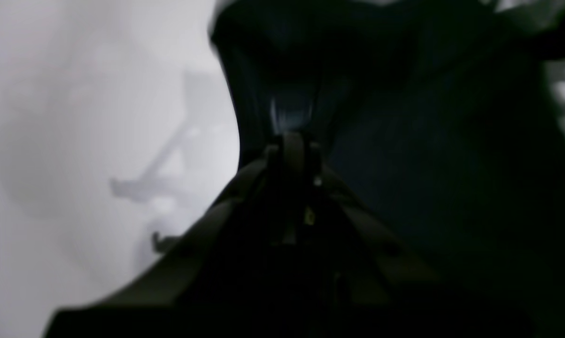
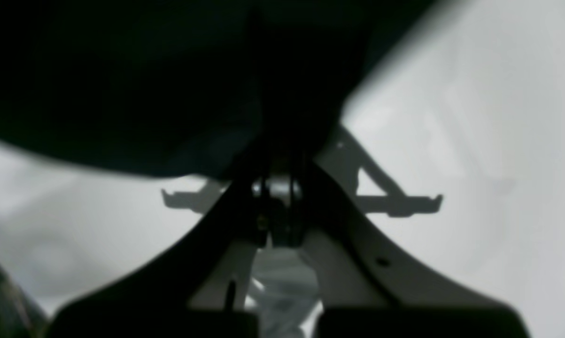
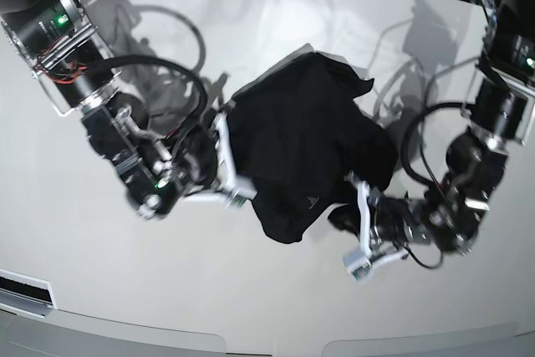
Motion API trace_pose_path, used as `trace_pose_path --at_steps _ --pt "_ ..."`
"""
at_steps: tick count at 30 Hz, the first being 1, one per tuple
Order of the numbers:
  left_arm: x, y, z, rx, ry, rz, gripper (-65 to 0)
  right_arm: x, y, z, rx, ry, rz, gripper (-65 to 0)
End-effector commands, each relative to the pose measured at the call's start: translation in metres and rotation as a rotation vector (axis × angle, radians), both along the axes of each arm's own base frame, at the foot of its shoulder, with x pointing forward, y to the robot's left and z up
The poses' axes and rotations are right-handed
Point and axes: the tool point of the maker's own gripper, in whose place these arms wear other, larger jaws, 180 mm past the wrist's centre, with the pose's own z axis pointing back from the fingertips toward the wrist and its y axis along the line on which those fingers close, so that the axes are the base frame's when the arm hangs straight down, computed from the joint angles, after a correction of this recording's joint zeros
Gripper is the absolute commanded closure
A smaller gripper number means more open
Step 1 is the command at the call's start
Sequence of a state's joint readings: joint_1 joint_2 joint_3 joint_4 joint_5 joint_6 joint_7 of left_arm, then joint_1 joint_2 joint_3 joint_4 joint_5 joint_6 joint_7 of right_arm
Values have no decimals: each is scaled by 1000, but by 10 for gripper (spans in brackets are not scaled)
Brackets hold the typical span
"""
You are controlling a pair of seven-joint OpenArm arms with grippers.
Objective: Layout the t-shirt on the table in an organized manner, then fold the t-shirt properly
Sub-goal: 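Hold the folded bundle with both grippers and lay it flat on the table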
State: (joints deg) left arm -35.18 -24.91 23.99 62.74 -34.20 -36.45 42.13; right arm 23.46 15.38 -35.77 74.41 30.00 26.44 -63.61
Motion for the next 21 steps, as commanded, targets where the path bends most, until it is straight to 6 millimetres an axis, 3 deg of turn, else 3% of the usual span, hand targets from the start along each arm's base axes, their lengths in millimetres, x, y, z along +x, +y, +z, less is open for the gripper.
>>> trace_pose_path --at_steps 1,3,6,9,12,17,21 --pt "15 7 28 -32 -47 16 0 22 0 18 46 -68 -45 0" --pt "18 15 43 -81 -37 41 0 37 -14 24 84 -112 -160 0" --pt "21 30 61 -155 -29 84 0 44 -27 23 150 -135 -277 0" --pt "22 46 77 -236 -16 142 0 39 -30 16 199 -130 -327 0" --pt "17 62 88 -350 10 209 0 21 -14 6 249 -109 -275 0" --pt "-2 77 71 -412 78 270 0 -7 24 -3 326 -85 -146 0" --pt "-27 77 39 -398 150 271 0 -27 22 -16 239 2 -83 0"
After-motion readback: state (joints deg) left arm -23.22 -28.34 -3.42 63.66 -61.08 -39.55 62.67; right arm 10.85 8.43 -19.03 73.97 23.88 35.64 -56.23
